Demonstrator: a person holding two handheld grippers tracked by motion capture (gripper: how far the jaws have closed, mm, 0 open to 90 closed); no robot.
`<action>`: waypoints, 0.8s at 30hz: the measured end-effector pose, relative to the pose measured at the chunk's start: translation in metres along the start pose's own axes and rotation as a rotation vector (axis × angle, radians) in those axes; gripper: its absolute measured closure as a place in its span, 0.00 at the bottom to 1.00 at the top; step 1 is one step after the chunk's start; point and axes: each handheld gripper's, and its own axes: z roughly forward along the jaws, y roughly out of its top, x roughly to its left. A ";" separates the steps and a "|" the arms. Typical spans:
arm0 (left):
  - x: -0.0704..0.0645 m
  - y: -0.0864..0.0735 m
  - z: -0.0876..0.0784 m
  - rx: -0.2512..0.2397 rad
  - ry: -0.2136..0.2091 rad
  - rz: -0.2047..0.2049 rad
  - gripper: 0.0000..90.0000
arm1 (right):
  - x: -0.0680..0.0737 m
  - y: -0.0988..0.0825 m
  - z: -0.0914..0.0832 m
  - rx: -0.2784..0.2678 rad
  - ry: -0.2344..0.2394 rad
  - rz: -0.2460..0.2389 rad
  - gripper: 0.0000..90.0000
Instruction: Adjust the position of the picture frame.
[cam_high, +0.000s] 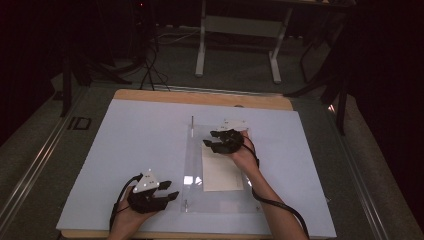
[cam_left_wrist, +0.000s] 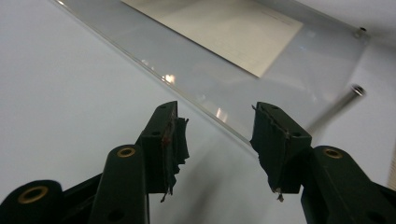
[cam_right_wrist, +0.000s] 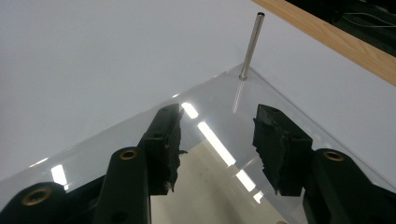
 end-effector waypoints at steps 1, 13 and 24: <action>-0.003 -0.002 -0.001 -0.007 0.011 0.011 0.57 | 0.000 0.000 0.000 0.000 -0.002 0.001 0.56; -0.020 -0.003 0.011 -0.003 -0.051 0.076 0.62 | -0.003 0.003 -0.001 -0.015 -0.004 0.016 0.56; -0.015 -0.005 0.008 0.001 -0.133 0.102 0.67 | -0.007 0.000 -0.004 -0.019 -0.007 0.031 0.56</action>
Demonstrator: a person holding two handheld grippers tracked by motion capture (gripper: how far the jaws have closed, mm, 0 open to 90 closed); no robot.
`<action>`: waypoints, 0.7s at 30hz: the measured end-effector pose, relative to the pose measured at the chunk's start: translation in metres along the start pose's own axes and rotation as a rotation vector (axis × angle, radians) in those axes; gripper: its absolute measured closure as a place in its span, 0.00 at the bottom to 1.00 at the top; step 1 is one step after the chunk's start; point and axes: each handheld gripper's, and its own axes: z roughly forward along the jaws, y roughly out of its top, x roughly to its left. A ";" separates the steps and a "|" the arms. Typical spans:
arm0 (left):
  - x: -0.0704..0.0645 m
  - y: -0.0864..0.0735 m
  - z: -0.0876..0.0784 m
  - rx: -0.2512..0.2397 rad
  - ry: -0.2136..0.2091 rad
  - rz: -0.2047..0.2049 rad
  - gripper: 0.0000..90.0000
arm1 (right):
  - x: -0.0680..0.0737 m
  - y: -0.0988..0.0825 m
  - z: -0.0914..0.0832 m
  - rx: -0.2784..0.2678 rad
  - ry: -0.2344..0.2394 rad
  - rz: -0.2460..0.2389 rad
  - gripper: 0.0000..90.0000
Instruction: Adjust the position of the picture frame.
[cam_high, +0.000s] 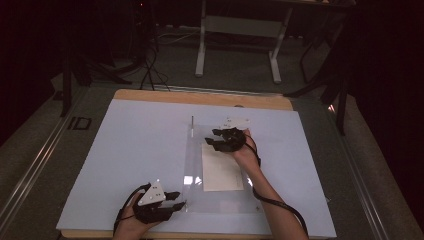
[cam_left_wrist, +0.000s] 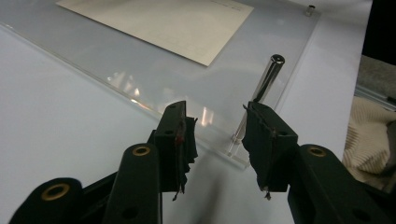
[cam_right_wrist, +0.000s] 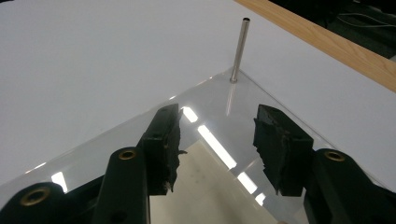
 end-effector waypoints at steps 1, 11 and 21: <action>0.000 0.000 0.000 0.002 -0.009 0.002 0.67 | 0.000 0.000 0.000 0.001 0.000 0.001 0.56; -0.009 0.009 0.019 0.022 -0.052 0.058 0.71 | -0.002 0.002 0.003 -0.003 -0.002 0.008 0.56; -0.013 0.010 0.030 0.061 -0.038 0.082 0.92 | -0.006 0.009 0.022 0.010 -0.010 0.008 0.62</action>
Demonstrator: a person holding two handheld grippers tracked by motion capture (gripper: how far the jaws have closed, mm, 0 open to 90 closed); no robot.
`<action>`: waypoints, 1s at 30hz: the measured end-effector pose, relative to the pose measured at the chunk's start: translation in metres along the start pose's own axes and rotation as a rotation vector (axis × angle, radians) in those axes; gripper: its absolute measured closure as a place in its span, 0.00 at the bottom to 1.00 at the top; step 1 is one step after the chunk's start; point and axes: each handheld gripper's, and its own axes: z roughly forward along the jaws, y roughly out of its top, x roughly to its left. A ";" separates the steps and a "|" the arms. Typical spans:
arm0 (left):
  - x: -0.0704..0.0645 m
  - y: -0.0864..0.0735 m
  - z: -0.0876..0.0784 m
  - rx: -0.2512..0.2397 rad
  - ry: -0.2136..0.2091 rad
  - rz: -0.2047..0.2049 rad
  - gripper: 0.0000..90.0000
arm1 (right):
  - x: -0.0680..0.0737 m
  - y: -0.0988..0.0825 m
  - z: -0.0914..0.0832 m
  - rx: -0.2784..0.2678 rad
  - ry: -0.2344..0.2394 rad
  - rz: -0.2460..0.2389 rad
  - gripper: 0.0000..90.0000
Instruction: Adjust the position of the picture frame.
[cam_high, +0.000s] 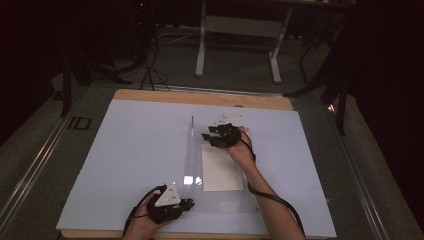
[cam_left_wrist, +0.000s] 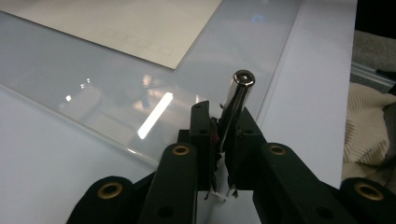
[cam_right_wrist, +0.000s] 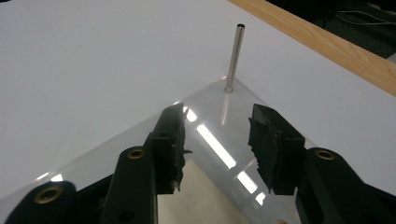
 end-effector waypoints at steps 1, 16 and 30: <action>-0.001 0.000 0.000 0.002 0.005 0.002 0.92 | -0.001 0.002 0.003 -0.001 -0.002 -0.001 0.63; -0.003 0.000 0.001 0.005 0.025 -0.003 0.92 | -0.008 0.021 0.049 0.036 -0.018 0.009 0.70; -0.004 0.000 0.002 0.003 0.031 -0.006 0.92 | -0.011 0.025 0.090 0.077 -0.082 0.036 0.84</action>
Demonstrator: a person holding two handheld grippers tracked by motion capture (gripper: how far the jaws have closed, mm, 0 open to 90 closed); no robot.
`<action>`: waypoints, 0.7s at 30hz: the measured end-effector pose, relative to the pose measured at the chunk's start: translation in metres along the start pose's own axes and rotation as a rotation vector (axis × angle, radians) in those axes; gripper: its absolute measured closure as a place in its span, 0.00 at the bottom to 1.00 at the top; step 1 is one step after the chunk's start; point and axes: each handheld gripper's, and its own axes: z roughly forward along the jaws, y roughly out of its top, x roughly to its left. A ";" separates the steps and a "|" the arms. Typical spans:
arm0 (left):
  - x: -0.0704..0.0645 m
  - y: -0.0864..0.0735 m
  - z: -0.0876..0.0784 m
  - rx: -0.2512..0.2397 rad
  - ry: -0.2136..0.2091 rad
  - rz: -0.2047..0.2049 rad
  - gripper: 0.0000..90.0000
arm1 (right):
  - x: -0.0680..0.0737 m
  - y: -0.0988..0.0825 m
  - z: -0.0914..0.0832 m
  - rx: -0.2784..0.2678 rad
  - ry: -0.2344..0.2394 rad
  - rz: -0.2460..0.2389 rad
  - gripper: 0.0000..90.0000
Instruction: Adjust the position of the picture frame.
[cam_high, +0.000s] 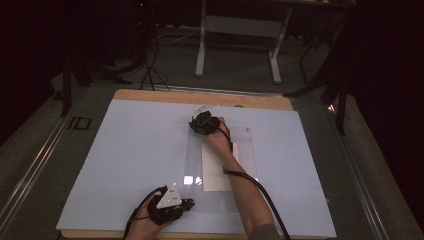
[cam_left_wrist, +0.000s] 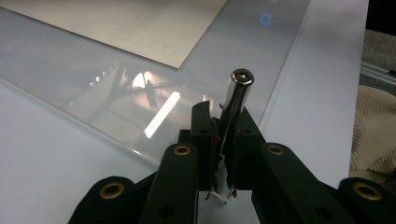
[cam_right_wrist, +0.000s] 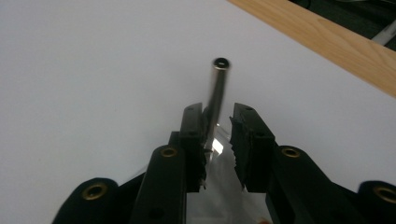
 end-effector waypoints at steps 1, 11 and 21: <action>0.000 0.000 0.000 0.000 0.001 0.001 0.92 | 0.001 0.001 0.001 0.007 -0.005 0.000 0.85; -0.002 0.000 -0.001 -0.003 0.022 0.008 0.94 | 0.006 0.003 0.008 0.021 -0.027 -0.001 0.94; 0.000 0.002 -0.023 -0.144 0.044 -0.074 0.93 | 0.007 0.010 -0.006 -0.011 -0.074 -0.014 0.92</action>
